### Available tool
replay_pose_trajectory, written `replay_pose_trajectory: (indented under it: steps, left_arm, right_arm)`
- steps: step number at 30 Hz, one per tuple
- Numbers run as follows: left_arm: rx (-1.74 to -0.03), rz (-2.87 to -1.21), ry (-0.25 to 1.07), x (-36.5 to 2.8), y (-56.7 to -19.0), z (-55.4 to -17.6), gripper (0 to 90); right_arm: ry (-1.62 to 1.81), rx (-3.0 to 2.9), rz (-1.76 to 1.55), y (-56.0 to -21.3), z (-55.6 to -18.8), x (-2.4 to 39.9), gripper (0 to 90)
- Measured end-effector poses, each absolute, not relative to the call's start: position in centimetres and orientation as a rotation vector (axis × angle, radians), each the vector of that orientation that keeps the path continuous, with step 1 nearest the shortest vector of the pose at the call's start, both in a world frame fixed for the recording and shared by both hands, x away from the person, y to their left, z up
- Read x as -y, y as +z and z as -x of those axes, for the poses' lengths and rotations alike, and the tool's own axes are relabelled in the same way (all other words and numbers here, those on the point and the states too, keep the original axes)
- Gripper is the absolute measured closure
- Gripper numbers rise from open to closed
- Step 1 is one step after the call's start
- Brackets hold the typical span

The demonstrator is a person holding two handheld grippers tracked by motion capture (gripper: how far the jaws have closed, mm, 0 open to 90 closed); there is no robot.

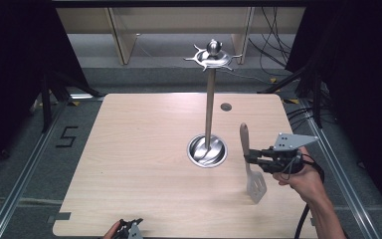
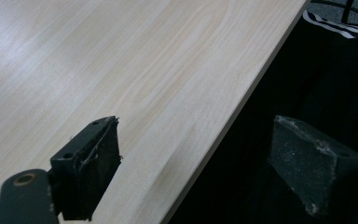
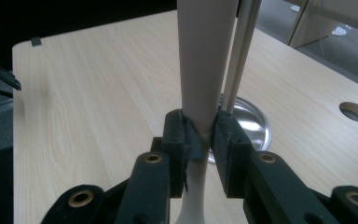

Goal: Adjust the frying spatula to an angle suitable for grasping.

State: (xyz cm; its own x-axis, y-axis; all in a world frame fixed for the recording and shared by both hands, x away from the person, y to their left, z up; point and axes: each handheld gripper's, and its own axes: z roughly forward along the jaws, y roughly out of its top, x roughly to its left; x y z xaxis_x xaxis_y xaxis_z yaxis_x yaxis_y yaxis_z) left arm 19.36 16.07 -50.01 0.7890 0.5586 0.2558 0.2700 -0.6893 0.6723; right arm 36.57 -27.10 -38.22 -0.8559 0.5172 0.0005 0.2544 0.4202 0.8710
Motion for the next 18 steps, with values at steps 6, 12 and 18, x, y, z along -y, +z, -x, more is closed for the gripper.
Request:
replay_pose_trajectory:
  steps: [6,12,18]
  left_arm:
    - [-0.613,-2.341,0.586,-16.0,-50.0,-19.3,15.4]
    - [-0.618,-2.340,0.588,-16.0,-50.0,-19.4,15.4]
    - [-0.612,-2.341,0.585,-16.0,-50.0,-19.3,15.4]
  right_arm:
    - [1.426,-2.388,-0.681,-37.9,-36.5,27.1,76.4]
    - [1.456,-2.366,-0.639,-37.4,-36.6,27.2,76.4]
    - [1.498,-2.309,-0.638,-36.5,-36.8,26.5,76.4]
